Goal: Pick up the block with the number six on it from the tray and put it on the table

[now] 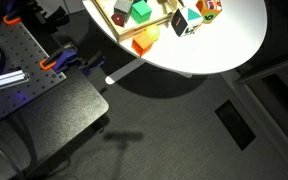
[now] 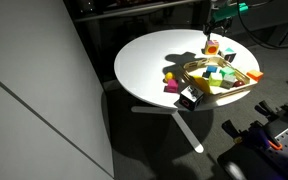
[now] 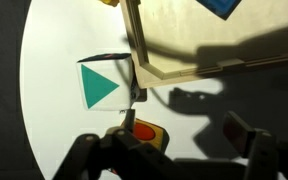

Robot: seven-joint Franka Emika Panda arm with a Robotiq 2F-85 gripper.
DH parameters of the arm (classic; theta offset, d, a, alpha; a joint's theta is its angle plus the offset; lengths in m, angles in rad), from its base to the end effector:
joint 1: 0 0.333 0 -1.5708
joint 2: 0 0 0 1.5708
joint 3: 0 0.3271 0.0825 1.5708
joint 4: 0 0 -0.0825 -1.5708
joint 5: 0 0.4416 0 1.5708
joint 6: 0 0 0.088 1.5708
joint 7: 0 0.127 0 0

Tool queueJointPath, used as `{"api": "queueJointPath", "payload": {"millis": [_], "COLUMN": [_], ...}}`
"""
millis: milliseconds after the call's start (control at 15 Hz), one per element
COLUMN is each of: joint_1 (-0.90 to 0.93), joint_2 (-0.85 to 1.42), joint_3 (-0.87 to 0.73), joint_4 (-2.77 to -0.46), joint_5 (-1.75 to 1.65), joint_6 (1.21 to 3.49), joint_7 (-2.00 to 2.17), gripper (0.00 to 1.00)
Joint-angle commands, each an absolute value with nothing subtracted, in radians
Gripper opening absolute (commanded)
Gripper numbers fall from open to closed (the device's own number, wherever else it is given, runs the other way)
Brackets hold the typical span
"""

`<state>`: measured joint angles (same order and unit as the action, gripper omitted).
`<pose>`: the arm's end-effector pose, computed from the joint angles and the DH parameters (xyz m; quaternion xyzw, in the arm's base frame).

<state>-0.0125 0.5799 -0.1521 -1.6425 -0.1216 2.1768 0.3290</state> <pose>0.7231 -0.1170 0.2334 0.9759 -0.1974 -0.0129 0.0923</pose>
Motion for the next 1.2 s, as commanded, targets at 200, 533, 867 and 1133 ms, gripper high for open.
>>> {"api": "queueJointPath", "payload": {"millis": [200, 533, 867, 1133], "joint_1": [-0.026, -0.027, -0.024, -0.023], "joint_2": [0.479, 0.381, 0.250, 0.138], "joint_3": [-0.112, -0.100, -0.087, -0.082], "joint_4": [-1.709, -1.793, -1.923, -2.037], "joint_5": [-0.075, -0.077, -0.082, -0.087], "joint_6": [2.029, 1.976, 1.957, 1.971], "joint_7": [0.243, 0.197, 0.150, 0.152], "gripper": [1.00, 1.00, 1.00, 1.00]}}
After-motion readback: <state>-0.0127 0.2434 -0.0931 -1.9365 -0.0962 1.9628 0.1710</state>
